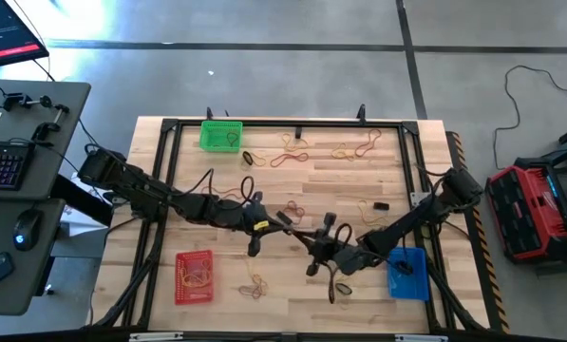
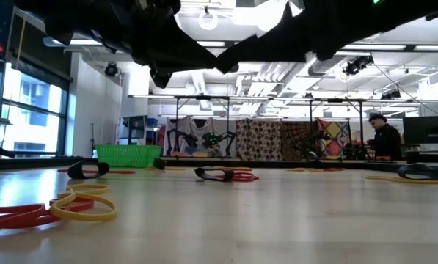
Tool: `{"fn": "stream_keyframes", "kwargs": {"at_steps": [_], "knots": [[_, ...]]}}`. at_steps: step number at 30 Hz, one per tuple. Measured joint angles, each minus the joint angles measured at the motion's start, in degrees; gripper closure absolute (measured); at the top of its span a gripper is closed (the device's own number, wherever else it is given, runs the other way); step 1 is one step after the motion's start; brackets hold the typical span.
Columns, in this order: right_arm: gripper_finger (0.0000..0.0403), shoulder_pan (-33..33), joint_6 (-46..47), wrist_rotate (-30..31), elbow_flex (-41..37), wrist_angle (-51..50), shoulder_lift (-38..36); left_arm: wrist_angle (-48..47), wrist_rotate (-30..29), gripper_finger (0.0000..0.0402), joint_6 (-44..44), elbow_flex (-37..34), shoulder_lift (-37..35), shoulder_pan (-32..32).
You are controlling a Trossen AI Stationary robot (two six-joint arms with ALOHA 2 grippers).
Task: Sort rubber bands into baskets
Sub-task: Put the black rubber band into the blue bin
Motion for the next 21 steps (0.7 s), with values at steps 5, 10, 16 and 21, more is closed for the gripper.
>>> {"fn": "stream_keyframes", "kwargs": {"at_steps": [5, 10, 16, 21], "knots": [[0.0398, 2.55, 2.38, -1.21, 0.0, -5.31, -3.62, -0.11, -0.16, 0.0349, 3.2, 0.0, 0.0, 0.0], [0.04, 4.33, 14.47, -2.58, 0.02, -18.04, -10.04, -0.14, -0.2, 0.0322, 4.29, 0.0, 0.0, 0.02], [0.04, 5.16, 31.35, -9.54, 0.02, -36.21, -16.86, -0.84, -0.2, 0.0314, 6.83, 0.0, 0.0, 0.15], [0.04, 5.34, 44.95, -20.99, 0.02, -48.8, -20.93, -3.28, -0.21, 0.0314, 7.53, 0.0, 0.0, 0.26]]}}
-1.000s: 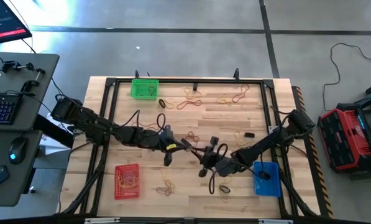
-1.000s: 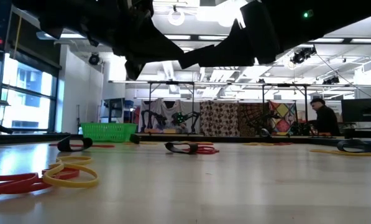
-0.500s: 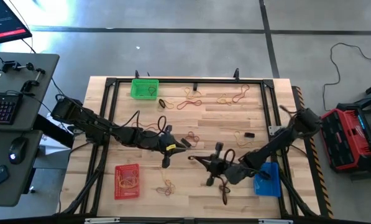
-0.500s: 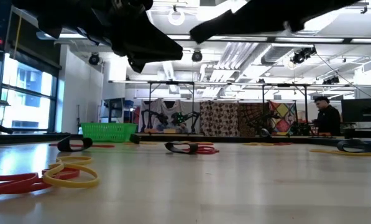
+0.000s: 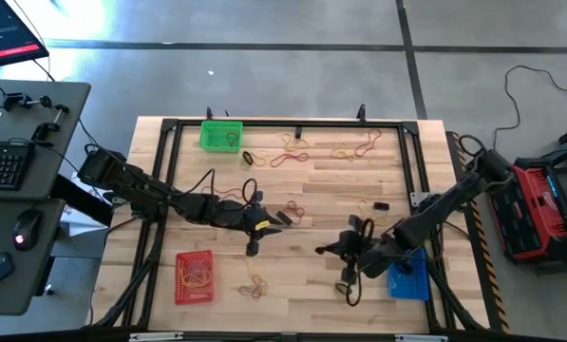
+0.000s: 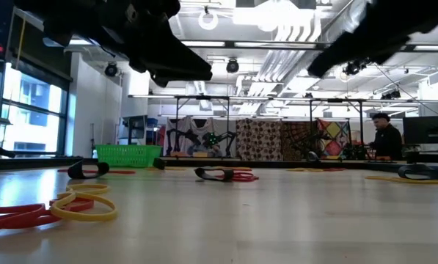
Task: Sort rubber bands into baskets
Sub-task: Put the black rubber band into the blue bin
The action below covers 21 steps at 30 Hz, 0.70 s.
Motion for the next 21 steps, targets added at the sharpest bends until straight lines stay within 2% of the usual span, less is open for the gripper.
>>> {"fn": "stream_keyframes", "kwargs": {"at_steps": [7, 14, 21], "knots": [[0.04, 0.99, 14.75, -11.86, 0.0, -11.6, -4.34, -1.81, -3.0, 0.0314, 0.64, -0.02, 0.02, -0.02], [0.04, 3.05, 31.79, -26.43, 0.0, -20.68, -6.08, -2.0, -3.09, 0.0314, 0.85, -0.01, 0.02, -0.02], [0.04, 5.4, 47.36, -38.48, 0.0, -28.97, -7.23, -2.0, -3.06, 0.0314, 0.74, -0.02, 0.02, -0.02]]}}
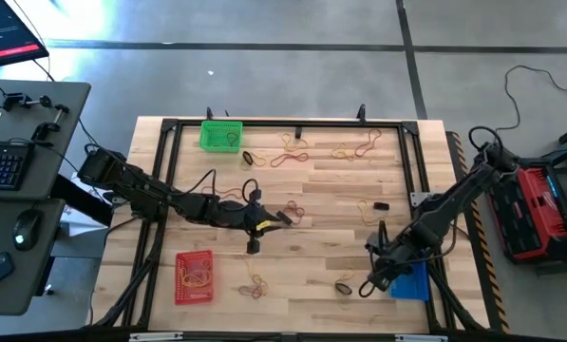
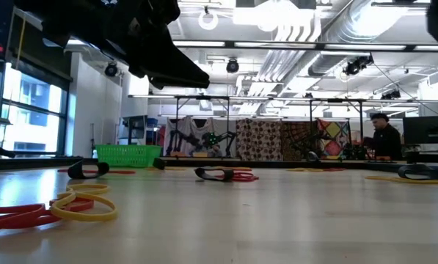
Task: Sort rubber bands into baskets
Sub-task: Put the black rubber band into the blue bin
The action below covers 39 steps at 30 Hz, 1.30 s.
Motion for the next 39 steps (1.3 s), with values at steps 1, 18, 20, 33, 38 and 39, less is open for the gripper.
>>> {"fn": "stream_keyframes", "kwargs": {"at_steps": [1, 18, 20, 33, 38, 39], "knots": [[0.04, 0.23, 1.5, -1.48, 0.0, -1.14, -0.04, 0.02, 0.02, 0.0314, 0.02, 0.02, 0.0, 0.0], [0.04, 0.64, 9.67, -13.05, 0.06, -12.18, -0.07, 0.03, 0.07, 0.0314, -1.78, 0.0, 0.0, 0.0], [0.04, 0.64, 9.72, -13.07, 0.06, -15.44, -0.07, 0.03, 0.07, 0.0314, -1.92, 0.01, 0.0, 0.0], [0.039, 0.64, 6.61, -7.64, -0.08, -18.19, 0.04, 0.01, 0.07, 0.0314, -1.46, 0.02, 0.0, 0.0], [0.036, 0.61, 6.57, -7.06, -0.11, -18.31, 0.06, 0.01, 0.07, 0.0314, -1.42, 0.02, 0.0, 0.0], [0.0352, 0.62, 6.61, -6.6, -0.11, -18.49, 0.06, 0.01, 0.07, 0.0314, -1.4, 0.01, 0.0, 0.0]]}}
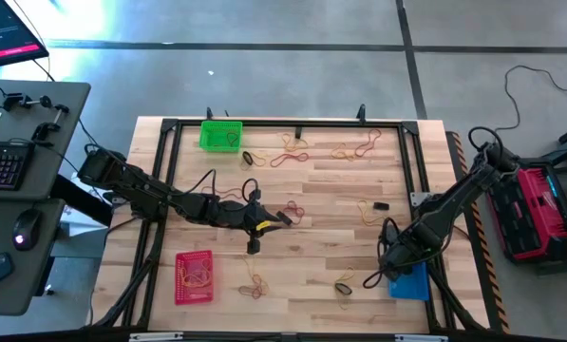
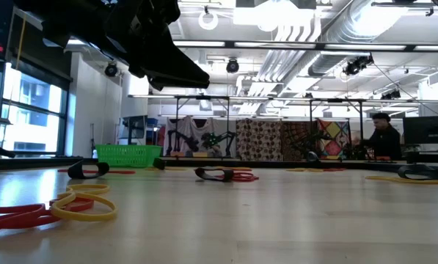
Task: Sort rubber bands into baskets
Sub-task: Put the black rubber band into the blue bin, then put the red rubber band into the green bin
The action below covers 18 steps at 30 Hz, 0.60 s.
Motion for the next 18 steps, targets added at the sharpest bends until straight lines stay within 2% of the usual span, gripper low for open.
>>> {"fn": "stream_keyframes", "kwargs": {"at_steps": [10, 18], "knots": [[0.0271, -0.01, 0.0, 0.44, -0.02, -0.79, 0.0, 0.0, 0.0, 0.0314, 0.0, -0.01, 0.0, 0.0], [0.0253, -0.01, -0.11, -0.34, 0.02, -0.94, 0.0, 0.04, 0.0, 0.0314, 0.0, 0.01, 0.0, 0.0]]}}
